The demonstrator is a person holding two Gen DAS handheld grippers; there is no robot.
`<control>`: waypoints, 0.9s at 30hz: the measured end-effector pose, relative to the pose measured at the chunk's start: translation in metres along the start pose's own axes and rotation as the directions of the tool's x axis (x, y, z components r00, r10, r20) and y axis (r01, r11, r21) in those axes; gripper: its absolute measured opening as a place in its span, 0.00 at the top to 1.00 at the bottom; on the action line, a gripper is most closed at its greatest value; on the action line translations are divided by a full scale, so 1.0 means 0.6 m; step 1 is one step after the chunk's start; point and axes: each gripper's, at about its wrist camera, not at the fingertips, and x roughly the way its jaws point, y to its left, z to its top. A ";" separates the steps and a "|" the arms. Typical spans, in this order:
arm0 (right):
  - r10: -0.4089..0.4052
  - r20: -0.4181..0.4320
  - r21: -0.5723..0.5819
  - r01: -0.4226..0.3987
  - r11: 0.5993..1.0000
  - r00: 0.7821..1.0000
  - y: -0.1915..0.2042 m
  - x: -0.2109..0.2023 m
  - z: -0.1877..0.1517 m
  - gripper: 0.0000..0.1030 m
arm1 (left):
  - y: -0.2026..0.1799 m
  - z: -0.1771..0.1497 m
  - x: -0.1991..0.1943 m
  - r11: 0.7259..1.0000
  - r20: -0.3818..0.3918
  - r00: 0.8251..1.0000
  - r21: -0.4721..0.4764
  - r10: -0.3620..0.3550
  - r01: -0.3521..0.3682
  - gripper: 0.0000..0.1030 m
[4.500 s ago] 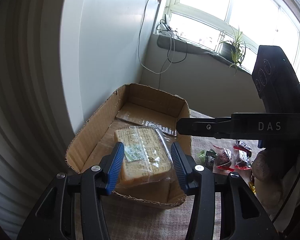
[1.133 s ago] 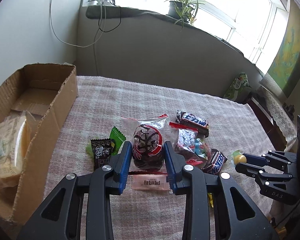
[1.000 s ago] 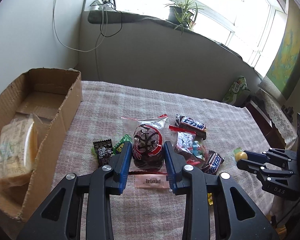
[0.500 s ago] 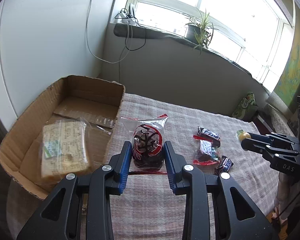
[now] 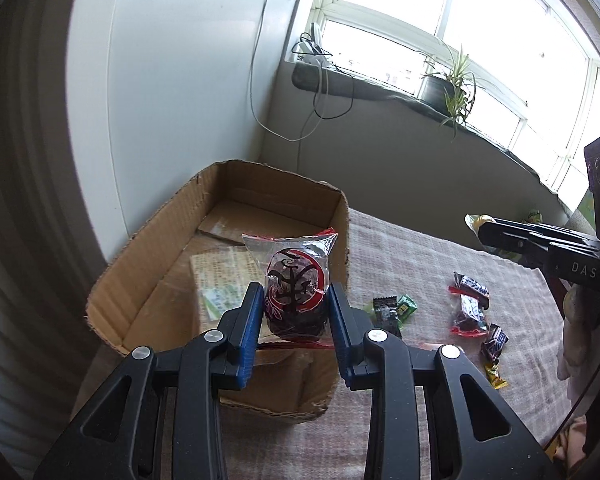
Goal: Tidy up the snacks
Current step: 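Carry the candy bag to the box while the right gripper carries the yellow ball candy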
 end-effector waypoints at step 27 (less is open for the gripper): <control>0.052 -0.106 -0.092 -0.061 0.994 0.993 0.102 0.200 0.083 0.72 | 0.068 0.004 0.009 0.996 -0.010 0.997 -0.034 0.079 -0.079 0.70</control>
